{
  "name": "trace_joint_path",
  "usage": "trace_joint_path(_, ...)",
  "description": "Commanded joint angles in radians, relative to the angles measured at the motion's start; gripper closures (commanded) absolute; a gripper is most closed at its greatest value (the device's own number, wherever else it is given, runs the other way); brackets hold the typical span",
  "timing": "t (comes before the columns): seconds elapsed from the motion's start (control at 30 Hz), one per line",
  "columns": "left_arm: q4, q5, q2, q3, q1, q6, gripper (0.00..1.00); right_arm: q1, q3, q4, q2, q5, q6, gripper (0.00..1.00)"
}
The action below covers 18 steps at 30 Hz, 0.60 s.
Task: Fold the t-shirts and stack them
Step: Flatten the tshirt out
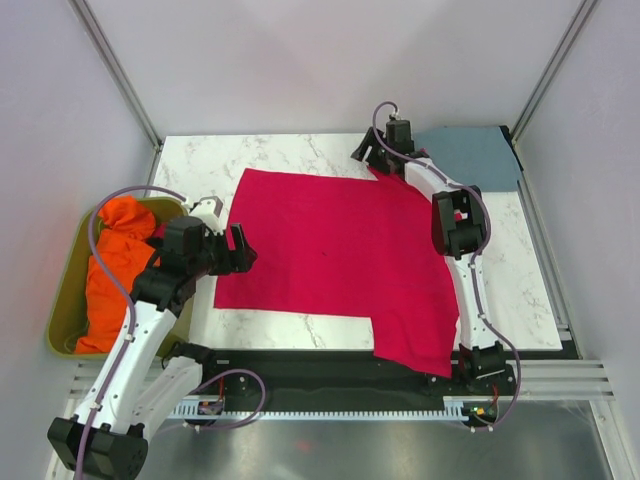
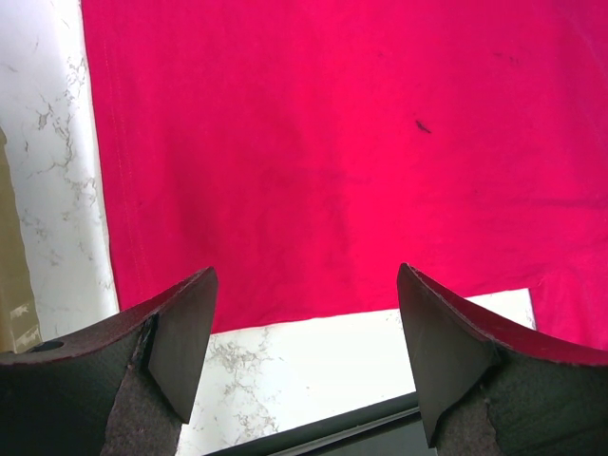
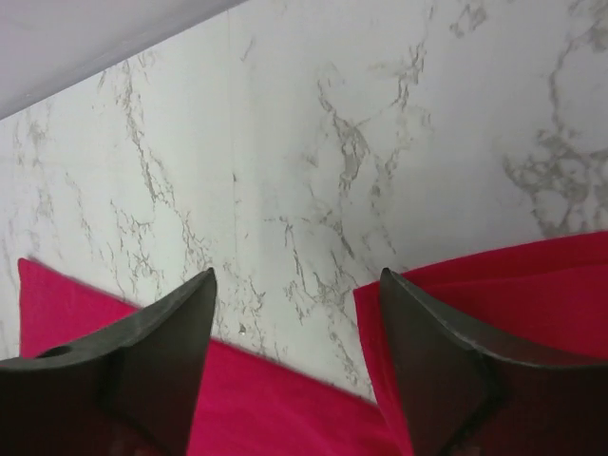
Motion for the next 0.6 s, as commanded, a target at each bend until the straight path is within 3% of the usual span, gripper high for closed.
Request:
trace_joint_path(0.0, 0.034, 0.009, -0.006, -0.002, 0.001, -0.021, 0.17, -0.007, 0.097, 0.044, -0.003, -0.066, -0.021, 0.15)
trace_joint_path(0.1, 0.031, -0.01, 0.001, -0.001, 0.001, -0.026, 0.16, -0.006, 0.089, 0.042, -0.095, -0.054, -0.071, 0.03)
trace_joint_path(0.27, 0.006, -0.06, 0.025, 0.011, -0.001, -0.055, 0.19, -0.006, -0.061, 0.01, -0.351, 0.011, -0.149, 0.02)
trace_joint_path(0.37, -0.03, -0.109, 0.037, 0.011, -0.031, -0.126, 0.22, 0.0, -0.326, 0.008, -0.59, 0.089, -0.153, 0.02)
trace_joint_path(0.43, -0.075, -0.243, 0.06, 0.017, -0.109, -0.18, 0.26, 0.003, -0.556, 0.007, -0.747, 0.124, -0.149, 0.02)
trace_joint_path(0.57, -0.216, -0.443, 0.256, 0.042, -0.287, -0.365, 0.25, 0.005, -0.869, -0.004, -0.919, 0.08, -0.142, 0.02)
